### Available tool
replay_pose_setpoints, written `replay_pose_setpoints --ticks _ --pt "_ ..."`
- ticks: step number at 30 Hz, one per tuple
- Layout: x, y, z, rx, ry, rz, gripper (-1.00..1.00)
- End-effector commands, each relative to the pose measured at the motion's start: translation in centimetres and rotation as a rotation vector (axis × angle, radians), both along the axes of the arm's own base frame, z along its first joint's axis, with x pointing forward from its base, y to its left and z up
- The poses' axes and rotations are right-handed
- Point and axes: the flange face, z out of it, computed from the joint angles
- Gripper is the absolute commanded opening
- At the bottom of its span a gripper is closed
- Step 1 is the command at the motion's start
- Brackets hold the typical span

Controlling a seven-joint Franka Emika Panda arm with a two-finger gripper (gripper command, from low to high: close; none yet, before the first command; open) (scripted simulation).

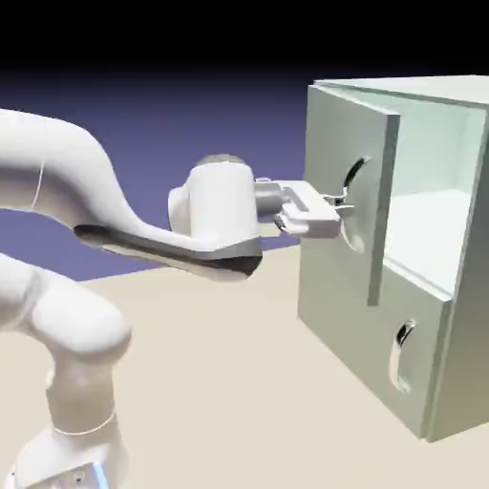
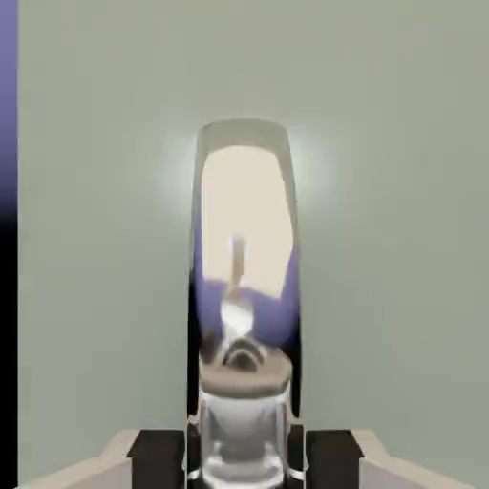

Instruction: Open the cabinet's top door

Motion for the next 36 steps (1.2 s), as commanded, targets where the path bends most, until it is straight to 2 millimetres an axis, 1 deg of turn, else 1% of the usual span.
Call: replay_pose_setpoints --ticks 1,5,10,24,31,36 --pt "-0.7 0.6 0.0 0.001 0.0 -0.018 -1.0" --pt "-3.2 2.6 0.0 0.001 0.0 -0.085 -1.0" --pt "-5.7 5.0 0.0 0.001 0.0 -0.159 -1.0" --pt "-11.1 11.8 0.0 0.001 0.0 -0.342 -1.0" --pt "-13.7 16.0 0.0 0.001 0.0 -0.446 -1.0" --pt "-15.5 19.8 0.0 0.001 0.0 -0.534 -1.0"
